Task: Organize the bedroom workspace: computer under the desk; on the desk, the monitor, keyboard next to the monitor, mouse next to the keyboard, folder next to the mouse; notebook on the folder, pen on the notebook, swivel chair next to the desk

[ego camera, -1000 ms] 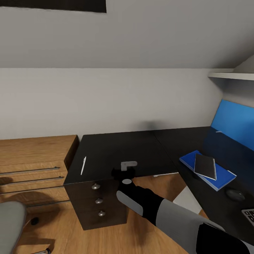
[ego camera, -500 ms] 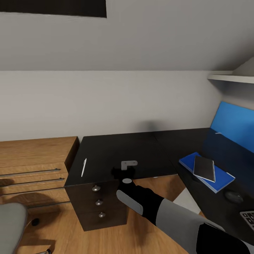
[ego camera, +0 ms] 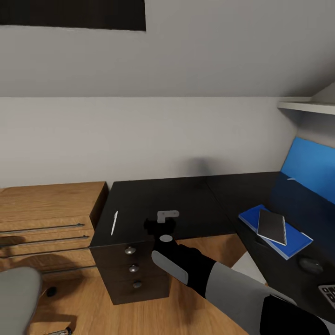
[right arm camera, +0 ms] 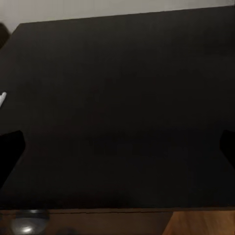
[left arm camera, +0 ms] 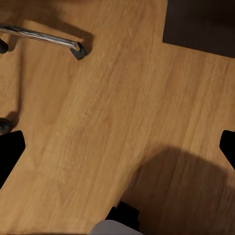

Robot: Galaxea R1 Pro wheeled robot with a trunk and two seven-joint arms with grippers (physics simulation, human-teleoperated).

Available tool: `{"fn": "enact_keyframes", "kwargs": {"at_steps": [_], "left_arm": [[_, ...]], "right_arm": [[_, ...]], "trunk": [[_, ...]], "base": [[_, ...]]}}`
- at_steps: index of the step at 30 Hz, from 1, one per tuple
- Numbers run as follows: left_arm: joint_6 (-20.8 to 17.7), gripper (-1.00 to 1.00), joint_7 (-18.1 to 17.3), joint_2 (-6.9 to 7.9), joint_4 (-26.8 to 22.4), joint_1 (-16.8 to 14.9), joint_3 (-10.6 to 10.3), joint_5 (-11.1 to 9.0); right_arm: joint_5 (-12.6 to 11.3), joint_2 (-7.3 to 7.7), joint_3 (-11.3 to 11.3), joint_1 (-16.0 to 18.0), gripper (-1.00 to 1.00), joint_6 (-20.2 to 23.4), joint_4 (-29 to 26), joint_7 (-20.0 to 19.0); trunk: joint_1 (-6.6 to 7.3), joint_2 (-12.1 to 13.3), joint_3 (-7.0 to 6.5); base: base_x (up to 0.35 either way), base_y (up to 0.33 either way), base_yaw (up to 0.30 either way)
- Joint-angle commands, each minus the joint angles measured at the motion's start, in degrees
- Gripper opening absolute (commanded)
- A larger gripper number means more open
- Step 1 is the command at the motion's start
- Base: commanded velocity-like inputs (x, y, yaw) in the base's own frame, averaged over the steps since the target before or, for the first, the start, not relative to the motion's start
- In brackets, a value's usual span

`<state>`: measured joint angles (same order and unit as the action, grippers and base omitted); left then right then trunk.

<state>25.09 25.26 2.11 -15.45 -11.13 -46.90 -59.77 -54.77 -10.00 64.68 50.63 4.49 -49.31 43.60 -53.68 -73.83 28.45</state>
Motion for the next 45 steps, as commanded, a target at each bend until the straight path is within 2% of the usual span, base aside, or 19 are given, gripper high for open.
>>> {"fn": "enact_keyframes", "kwargs": {"at_steps": [1,35,38,43,44,45], "left_arm": [[0.1,1.0,0.4,0.04,-0.1,0.0,-0.5,-0.3],[0.2,1.0,0.4,0.0,-0.2,0.0,-0.6,-0.3],[0.3,1.0,0.4,0.0,-0.3,0.0,-0.6,-0.1],[0.4,1.0,0.4,0.03,-2.5,0.0,-0.6,0.0],[0.0,1.0,0.9,0.43,-8.5,0.0,-1.9,0.8],[0.0,1.0,1.1,0.64,-10.1,0.0,-2.2,1.1]], "right_arm": [[-0.1,0.0,0.2,0.1,1.0,0.3,-0.1,0.4],[-0.3,0.0,0.4,0.1,1.0,0.4,0.1,0.2],[-0.3,0.0,0.4,0.1,1.0,0.4,0.1,0.1],[-0.3,0.0,0.4,0.1,1.0,0.5,0.2,0.0],[-0.2,0.0,0.3,0.1,1.0,0.5,0.2,0.1],[-0.2,0.0,0.3,0.1,1.0,0.5,0.2,0.1]], "trunk": [[0.23,0.4,-0.12],[7.69,14.0,-6.0],[7.69,14.0,-5.93],[7.69,14.0,-5.81],[7.69,14.0,-5.79],[7.69,14.0,-5.77]], "base": [[0.0,0.0,0.227],[0.0,0.0,0.272],[0.0,0.0,0.276],[0.0,0.0,0.276],[0.0,0.0,0.276],[0.0,0.0,0.276]]}}
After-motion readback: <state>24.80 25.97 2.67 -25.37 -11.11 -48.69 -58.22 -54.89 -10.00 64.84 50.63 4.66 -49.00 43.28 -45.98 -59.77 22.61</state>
